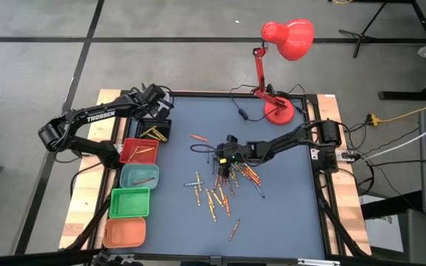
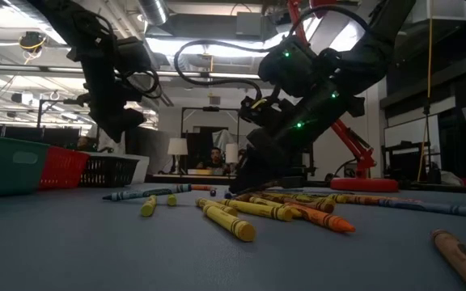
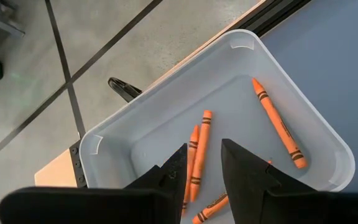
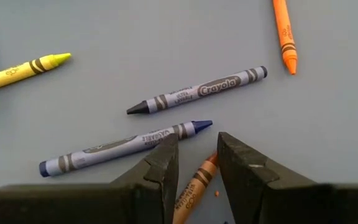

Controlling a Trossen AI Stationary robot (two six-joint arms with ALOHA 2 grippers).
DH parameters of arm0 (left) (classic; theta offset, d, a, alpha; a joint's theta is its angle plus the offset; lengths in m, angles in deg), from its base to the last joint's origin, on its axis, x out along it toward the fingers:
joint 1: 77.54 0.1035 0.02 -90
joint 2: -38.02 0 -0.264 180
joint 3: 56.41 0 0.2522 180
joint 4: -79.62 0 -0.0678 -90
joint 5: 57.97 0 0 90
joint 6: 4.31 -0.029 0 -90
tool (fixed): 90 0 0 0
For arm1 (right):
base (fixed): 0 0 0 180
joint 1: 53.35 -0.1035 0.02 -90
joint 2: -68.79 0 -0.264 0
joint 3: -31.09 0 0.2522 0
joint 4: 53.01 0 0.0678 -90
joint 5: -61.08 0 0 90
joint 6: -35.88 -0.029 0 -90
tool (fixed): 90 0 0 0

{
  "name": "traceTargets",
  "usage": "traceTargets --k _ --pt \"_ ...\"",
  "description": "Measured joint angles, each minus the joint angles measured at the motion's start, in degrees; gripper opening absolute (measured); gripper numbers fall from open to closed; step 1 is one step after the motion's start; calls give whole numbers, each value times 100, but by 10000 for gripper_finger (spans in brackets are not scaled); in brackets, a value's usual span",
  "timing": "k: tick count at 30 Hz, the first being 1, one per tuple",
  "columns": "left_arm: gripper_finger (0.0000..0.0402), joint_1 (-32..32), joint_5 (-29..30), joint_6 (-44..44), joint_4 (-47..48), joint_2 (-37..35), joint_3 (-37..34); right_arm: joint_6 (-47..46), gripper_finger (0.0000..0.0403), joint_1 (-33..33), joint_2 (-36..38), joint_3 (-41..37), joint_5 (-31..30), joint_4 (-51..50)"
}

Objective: Sort crayons
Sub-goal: Put the brown crayon into the blue bin

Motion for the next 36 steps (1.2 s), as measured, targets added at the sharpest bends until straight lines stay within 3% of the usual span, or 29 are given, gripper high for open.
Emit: traceTargets --k 8,21,36 --pt "83 0 2 0 -2 0 0 0 113 0 -4 385 0 -167" --pt "83 0 1 3 -1 0 0 -256 113 0 -4 1099 -21 -2343" --pt "82 0 2 5 -2 0 0 -627 113 0 -4 1114 -48 -2382"
